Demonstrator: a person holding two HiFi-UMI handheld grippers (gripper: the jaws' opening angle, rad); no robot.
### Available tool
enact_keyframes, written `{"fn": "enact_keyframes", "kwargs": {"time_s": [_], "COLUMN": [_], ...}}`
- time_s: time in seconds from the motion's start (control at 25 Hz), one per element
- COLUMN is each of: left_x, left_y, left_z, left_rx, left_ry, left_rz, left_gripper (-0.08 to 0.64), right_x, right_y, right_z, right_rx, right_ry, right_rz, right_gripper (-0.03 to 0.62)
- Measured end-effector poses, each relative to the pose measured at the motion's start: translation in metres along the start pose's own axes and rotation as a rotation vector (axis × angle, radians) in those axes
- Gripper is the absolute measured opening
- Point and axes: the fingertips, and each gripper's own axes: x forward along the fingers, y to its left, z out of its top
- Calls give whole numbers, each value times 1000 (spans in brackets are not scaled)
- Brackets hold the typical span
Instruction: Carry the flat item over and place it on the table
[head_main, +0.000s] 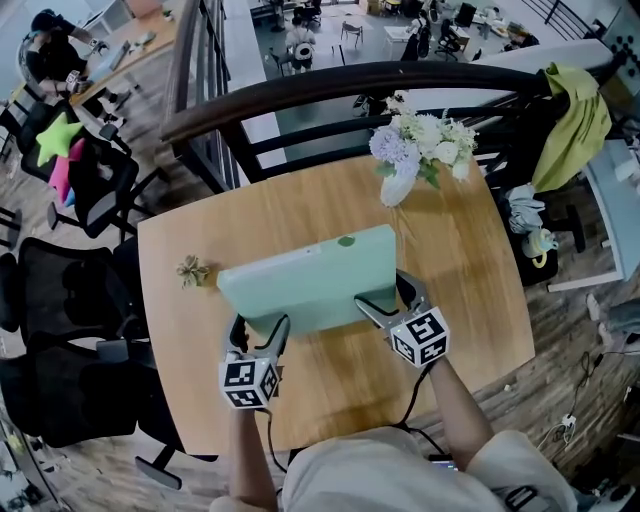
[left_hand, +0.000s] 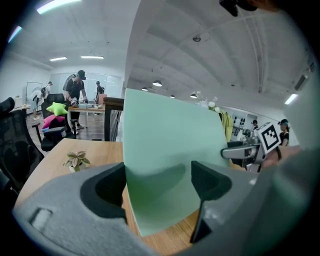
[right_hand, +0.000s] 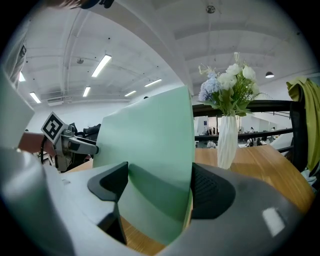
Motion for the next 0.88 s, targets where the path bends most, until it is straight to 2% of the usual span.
{"fn": "enact_keyframes", "kwargs": {"time_s": [0.44, 0.88], "left_x": [27, 49], "left_y": [11, 13], "left_z": [-14, -32], "left_rx": [-57, -69], "left_ry": [38, 92], "left_rz": [14, 17], "left_gripper": [420, 420], "right_x": [28, 42], "right_y": [-16, -30], "right_z": [-21, -46], "right_rx": [27, 79], "right_ry": [54, 122], "right_rz": [9, 16], "right_gripper": [396, 397]}}
